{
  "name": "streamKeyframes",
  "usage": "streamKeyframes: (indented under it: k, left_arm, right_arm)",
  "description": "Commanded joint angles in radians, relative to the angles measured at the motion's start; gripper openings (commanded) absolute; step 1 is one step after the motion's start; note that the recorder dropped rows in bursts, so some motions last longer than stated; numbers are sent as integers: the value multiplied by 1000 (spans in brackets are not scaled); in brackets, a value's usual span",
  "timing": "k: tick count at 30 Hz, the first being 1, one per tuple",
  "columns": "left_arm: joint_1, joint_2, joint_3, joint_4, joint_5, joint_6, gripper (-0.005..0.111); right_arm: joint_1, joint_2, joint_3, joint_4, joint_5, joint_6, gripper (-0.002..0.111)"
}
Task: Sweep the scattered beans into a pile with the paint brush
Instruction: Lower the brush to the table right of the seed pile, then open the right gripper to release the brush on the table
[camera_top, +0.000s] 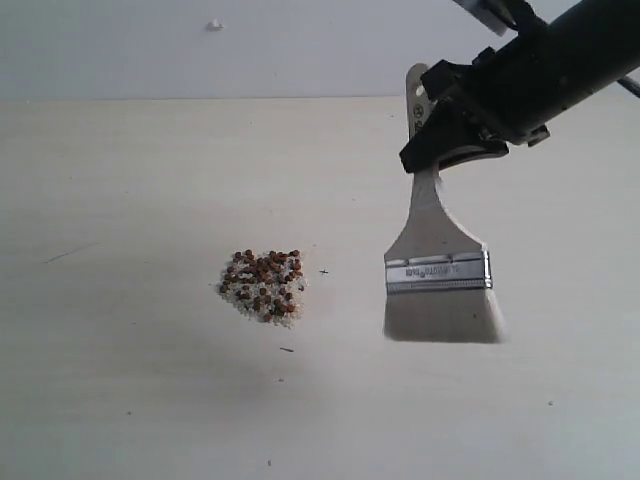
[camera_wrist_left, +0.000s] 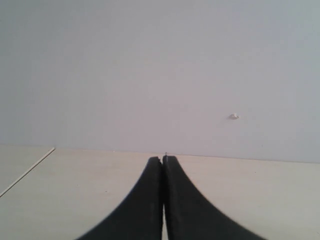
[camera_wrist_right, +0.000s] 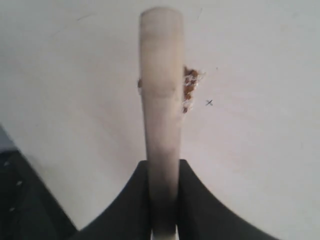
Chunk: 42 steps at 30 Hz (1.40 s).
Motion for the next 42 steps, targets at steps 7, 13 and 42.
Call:
streamKeyframes:
  k: [7, 13, 42]
  left_arm:
    - [-2, -6, 3, 0, 7, 2, 0]
    - [-2, -6, 3, 0, 7, 2, 0]
    - [-2, -6, 3, 0, 7, 4, 0]
  right_arm:
    - [-34, 238, -5, 227, 137, -184, 0]
    - [-34, 311, 25, 222, 137, -206, 0]
    - [-34, 404, 56, 258, 17, -185, 0]
